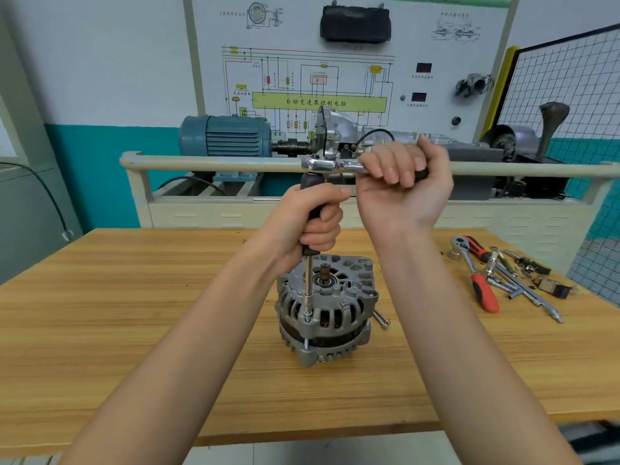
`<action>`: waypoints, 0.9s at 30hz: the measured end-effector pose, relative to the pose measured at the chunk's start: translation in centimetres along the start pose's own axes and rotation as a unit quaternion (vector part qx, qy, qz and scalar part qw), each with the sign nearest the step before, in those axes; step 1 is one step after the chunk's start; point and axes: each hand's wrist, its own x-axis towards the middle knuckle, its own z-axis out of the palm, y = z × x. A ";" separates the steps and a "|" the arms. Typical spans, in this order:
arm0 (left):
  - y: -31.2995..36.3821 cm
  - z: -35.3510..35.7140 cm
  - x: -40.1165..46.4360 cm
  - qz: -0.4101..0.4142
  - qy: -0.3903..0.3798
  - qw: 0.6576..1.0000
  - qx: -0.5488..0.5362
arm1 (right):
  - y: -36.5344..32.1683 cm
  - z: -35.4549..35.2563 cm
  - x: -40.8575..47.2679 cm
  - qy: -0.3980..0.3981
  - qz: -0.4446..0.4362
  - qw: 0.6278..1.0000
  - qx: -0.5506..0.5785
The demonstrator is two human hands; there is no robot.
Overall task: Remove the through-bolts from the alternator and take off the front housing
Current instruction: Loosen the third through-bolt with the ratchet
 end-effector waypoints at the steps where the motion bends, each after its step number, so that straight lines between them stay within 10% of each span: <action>1: -0.1 0.1 0.0 0.006 0.026 1.000 0.006 | 0.1 0.0 -0.4 -0.013 -0.019 0.999 -0.028; 10: -0.6 1.5 0.5 0.062 0.216 0.972 0.068 | 3.5 1.2 -4.0 -0.201 -0.333 0.843 -0.371; 19: 0.3 -0.4 -0.1 -0.001 0.007 0.999 0.035 | -0.6 0.0 0.2 0.006 0.018 1.000 -0.010; 27: -0.4 0.6 0.5 0.005 0.110 0.993 0.049 | 0.1 0.1 -0.7 -0.014 -0.070 0.993 -0.095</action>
